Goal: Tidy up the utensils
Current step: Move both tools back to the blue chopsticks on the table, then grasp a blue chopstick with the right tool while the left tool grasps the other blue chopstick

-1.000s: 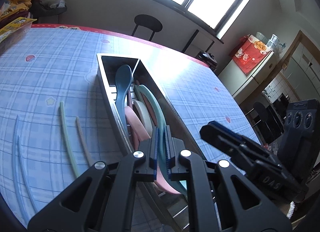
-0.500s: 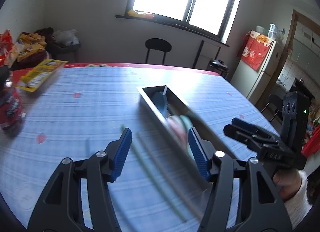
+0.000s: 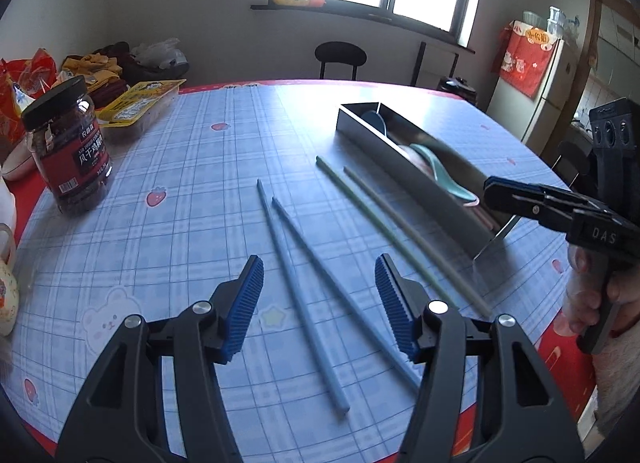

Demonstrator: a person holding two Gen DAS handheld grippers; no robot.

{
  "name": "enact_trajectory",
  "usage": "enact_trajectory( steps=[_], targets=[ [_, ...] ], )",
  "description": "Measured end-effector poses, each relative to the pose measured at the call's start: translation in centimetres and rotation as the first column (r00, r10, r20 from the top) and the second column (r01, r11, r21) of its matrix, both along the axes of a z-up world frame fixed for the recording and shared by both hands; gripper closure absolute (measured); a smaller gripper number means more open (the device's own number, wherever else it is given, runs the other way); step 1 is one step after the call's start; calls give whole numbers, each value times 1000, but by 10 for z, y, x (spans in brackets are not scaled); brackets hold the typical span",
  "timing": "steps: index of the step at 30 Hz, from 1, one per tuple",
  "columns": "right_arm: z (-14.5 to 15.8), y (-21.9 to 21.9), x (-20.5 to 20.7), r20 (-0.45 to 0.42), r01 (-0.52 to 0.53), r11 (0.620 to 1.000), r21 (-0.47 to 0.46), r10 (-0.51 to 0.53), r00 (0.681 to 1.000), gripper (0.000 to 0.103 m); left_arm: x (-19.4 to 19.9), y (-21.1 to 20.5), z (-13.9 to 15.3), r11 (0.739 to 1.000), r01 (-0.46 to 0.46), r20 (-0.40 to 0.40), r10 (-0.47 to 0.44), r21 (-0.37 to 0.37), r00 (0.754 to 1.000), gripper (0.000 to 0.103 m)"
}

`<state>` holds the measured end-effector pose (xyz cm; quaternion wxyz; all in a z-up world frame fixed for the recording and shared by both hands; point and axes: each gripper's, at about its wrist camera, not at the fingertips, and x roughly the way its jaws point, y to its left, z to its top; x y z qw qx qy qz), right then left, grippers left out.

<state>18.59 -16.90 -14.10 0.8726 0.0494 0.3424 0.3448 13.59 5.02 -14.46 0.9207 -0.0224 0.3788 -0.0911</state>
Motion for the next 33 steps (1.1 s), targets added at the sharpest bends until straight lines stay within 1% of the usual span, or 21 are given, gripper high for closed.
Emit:
enact_trajectory(
  steps=[1, 2, 4, 5, 6, 7, 11, 13, 15, 19, 23, 24, 26, 27, 28, 31, 33],
  targets=[
    [-2, 7, -1, -17, -3, 1000, -15, 3, 1000, 74, 1, 2, -3, 1000, -3, -7, 3, 2, 1000, 51],
    [-5, 10, -3, -28, -6, 1000, -27, 6, 1000, 77, 4, 2, -6, 1000, -5, -13, 5, 3, 1000, 54],
    [-10, 25, -5, -52, -23, 998, -54, 20, 998, 78, 7, 5, -12, 1000, -17, -21, 17, 11, 1000, 66],
    [-13, 32, -7, -61, -34, 997, -65, 30, 998, 78, 7, 7, -14, 999, -26, -20, 26, 19, 999, 66],
    [-15, 42, -8, -65, -49, 995, -83, 43, 997, 78, 8, 10, -16, 999, -34, -20, 34, 20, 999, 73],
    [-18, 56, -11, -63, -69, 991, -118, 62, 996, 78, 8, 13, -17, 999, -38, -25, 39, 11, 999, 76],
    [-34, 102, -20, -43, -138, 956, -257, 132, 990, 78, 5, 38, -18, 997, -72, -41, 70, -34, 997, 76],
    [-40, 118, -20, -42, -155, 938, -311, 149, 988, 78, 1, 46, -17, 996, -80, -39, 79, -40, 996, 75],
    [-43, 125, -19, -44, -165, 927, -338, 160, 986, 78, -4, 54, -17, 995, -87, -33, 85, -42, 996, 74],
    [-42, 133, -19, -46, -178, 916, -359, 173, 984, 78, -6, 63, -18, 993, -97, -38, 95, -64, 995, 74],
    [-49, 144, -24, -24, -188, 886, -425, 196, 980, 78, -2, 64, -20, 991, -101, -45, 98, -83, 994, 73],
    [-49, 143, -24, -16, -188, 885, -426, 200, 980, 78, -2, 64, -20, 991, -99, -45, 96, -86, 994, 72],
    [-49, 141, -25, -12, -191, 882, -430, 205, 979, 89, 0, 60, -20, 992, -92, -46, 89, -85, 995, 71],
    [-49, 139, -27, -16, -193, 882, -429, 206, 978, 93, 1, 57, -20, 993, -88, -47, 84, -82, 995, 70],
    [-49, 136, -28, -12, -182, 881, -436, 196, 980, 95, 2, 53, -20, 994, -79, -47, 76, -77, 996, 68],
    [-49, 122, -25, -7, -146, 888, -437, 159, 987, 97, 7, 39, -20, 998, -46, -48, 44, -47, 998, 67],
    [-50, 111, -21, -12, -120, 900, -420, 126, 992, 97, 11, 27, -20, 999, -36, -43, 36, 3, 998, 67]
  ],
)
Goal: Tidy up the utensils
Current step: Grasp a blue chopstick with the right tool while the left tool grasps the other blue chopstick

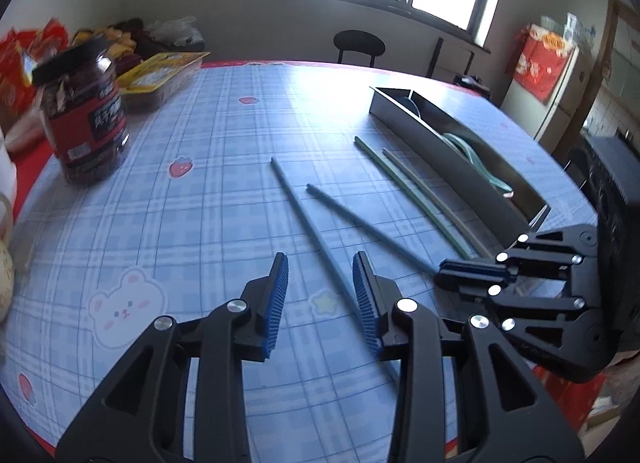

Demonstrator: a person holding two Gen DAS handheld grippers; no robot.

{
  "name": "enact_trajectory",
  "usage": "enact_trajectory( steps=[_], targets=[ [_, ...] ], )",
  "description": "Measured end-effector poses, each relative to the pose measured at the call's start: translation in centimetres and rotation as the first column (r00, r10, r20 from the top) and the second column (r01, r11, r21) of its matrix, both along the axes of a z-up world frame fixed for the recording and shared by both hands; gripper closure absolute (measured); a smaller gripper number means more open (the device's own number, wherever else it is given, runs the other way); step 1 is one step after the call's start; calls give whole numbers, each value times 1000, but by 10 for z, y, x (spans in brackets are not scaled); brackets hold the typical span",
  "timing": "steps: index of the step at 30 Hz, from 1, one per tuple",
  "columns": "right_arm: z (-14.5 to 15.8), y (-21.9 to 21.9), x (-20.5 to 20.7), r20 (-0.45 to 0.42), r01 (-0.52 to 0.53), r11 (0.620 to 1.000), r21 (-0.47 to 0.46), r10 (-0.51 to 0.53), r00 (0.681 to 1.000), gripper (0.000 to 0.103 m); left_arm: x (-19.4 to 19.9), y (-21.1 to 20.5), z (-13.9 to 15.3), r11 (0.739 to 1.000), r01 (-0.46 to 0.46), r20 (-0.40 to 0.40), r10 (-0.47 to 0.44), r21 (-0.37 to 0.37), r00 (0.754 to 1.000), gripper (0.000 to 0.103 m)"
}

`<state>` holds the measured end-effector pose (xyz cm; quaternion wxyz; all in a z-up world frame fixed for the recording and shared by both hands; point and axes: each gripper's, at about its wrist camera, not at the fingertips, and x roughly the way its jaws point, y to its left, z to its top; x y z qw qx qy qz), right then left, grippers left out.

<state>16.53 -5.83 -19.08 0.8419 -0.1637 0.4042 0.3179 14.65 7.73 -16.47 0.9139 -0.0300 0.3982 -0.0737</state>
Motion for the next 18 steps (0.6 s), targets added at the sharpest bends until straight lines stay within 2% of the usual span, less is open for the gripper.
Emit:
enact_trajectory(
  steps=[2, 9, 18],
  targets=[
    [-1, -8, 3, 1, 32, 999, 14, -32, 1000, 97, 6, -12, -2, 999, 10, -8, -9, 46, 1000, 67],
    [-2, -16, 5, 2, 55, 998, 43, -55, 998, 97, 28, -22, -15, 997, -21, -68, 26, 77, 997, 67],
    [-2, -15, 4, 16, 52, 998, 32, -53, 998, 96, 37, -25, -23, 988, -47, -77, 59, 149, 995, 67]
  ],
)
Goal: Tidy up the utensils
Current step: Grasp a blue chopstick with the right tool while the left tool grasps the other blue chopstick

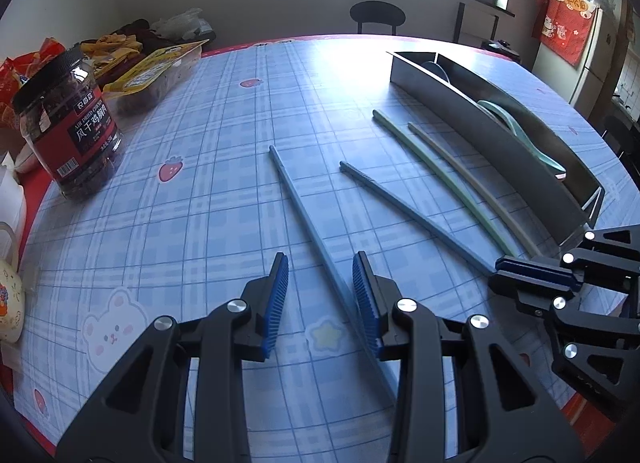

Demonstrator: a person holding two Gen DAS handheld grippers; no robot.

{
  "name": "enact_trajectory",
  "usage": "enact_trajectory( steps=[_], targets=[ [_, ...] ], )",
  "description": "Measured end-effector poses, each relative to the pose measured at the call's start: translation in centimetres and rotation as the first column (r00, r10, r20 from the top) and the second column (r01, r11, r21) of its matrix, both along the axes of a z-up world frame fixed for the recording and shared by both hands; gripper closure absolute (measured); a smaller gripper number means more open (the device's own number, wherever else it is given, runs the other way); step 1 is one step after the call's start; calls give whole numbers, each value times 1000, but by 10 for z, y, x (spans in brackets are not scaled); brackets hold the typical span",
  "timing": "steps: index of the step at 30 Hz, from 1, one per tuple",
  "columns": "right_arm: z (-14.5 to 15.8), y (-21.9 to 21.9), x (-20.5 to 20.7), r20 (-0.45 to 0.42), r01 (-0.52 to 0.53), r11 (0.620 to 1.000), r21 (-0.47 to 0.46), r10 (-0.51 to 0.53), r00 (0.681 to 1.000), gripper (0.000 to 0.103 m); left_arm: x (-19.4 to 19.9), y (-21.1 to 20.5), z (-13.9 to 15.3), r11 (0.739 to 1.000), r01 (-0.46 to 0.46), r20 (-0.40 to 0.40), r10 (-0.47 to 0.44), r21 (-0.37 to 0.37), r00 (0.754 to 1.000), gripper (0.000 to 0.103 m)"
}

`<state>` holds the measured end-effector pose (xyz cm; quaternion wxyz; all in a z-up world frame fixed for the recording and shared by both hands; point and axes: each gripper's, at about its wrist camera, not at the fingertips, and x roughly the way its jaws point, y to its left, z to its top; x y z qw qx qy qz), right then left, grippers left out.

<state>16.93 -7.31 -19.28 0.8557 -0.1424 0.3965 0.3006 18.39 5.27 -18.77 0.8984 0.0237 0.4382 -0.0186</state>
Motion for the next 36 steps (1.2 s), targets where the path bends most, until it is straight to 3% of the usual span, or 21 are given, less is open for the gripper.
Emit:
enact_trajectory(
  steps=[7, 17, 21, 26, 36],
  targets=[
    [0, 0, 0, -5, 0, 1000, 7, 0, 1000, 96, -3, -9, -1, 997, -8, 14, 7, 70, 1000, 65],
    [0, -1, 1, -13, 0, 1000, 16, 0, 1000, 96, -4, -8, -1, 998, -11, 12, 10, 65, 1000, 65],
    [0, -1, 1, -15, 0, 1000, 19, 0, 1000, 96, -5, -12, -1, 996, 10, 17, -12, 91, 1000, 74],
    [-1, -3, 2, -19, -1, 1000, 23, 1, 1000, 94, -6, -20, -1, 990, 18, 23, -21, 141, 1000, 77],
    [-1, -5, 3, -36, -2, 999, 45, 3, 999, 93, -6, -20, -1, 992, 12, 21, -14, 129, 1000, 75]
  ],
)
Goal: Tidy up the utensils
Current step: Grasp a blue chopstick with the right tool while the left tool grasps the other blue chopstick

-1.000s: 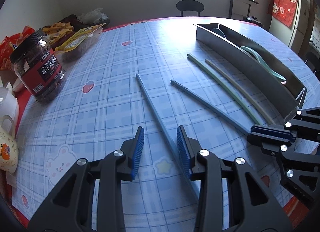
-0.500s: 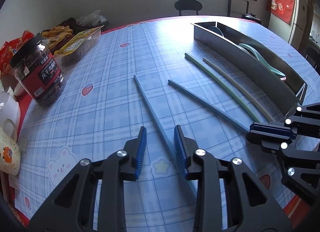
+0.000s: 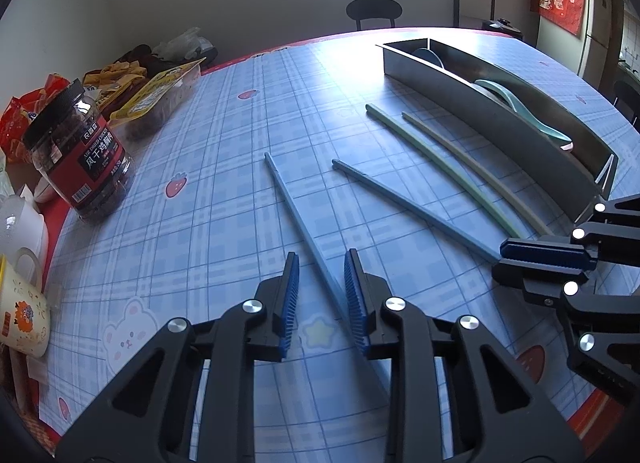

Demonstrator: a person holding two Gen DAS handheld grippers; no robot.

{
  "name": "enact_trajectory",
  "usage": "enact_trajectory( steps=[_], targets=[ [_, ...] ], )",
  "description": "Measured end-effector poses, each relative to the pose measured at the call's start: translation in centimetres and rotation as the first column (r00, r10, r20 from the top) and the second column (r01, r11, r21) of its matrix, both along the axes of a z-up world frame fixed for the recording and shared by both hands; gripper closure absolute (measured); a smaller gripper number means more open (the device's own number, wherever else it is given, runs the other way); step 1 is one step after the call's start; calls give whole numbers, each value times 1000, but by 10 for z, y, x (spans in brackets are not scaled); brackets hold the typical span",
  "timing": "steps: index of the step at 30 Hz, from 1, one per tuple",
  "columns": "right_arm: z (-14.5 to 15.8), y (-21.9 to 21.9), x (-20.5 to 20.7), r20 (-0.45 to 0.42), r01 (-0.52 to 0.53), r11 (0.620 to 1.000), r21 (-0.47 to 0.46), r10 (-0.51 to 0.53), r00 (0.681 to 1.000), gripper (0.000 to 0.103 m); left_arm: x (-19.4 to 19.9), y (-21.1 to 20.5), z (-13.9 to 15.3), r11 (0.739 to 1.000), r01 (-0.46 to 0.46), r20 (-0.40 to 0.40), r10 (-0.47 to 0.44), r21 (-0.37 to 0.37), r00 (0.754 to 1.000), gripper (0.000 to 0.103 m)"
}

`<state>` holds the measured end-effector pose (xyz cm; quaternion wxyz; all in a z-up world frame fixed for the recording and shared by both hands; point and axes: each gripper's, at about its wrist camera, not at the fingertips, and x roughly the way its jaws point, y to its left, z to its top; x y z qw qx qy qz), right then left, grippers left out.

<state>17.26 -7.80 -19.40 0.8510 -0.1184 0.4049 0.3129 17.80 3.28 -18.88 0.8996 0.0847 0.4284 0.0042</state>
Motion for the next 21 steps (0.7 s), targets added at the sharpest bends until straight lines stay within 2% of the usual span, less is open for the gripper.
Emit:
enact_trajectory(
  steps=[6, 14, 16, 21],
  targets=[
    [0, -1, 1, -12, 0, 1000, 15, 0, 1000, 92, 0, 4, 0, 1000, -7, -3, 7, -20, 1000, 73],
    [0, 1, -2, 12, 0, 1000, -13, 1, 1000, 92, 0, -1, 0, 1000, 16, -2, -16, -6, 1000, 82],
    [0, 3, -3, 21, 0, 1000, -24, 0, 1000, 93, 0, -2, -1, 1000, 21, -2, -21, -6, 1000, 88],
    [0, 6, -6, 31, -6, 999, -35, 7, 1000, 96, 1, 4, 1, 1000, -4, 0, 4, -26, 1000, 90]
  ],
)
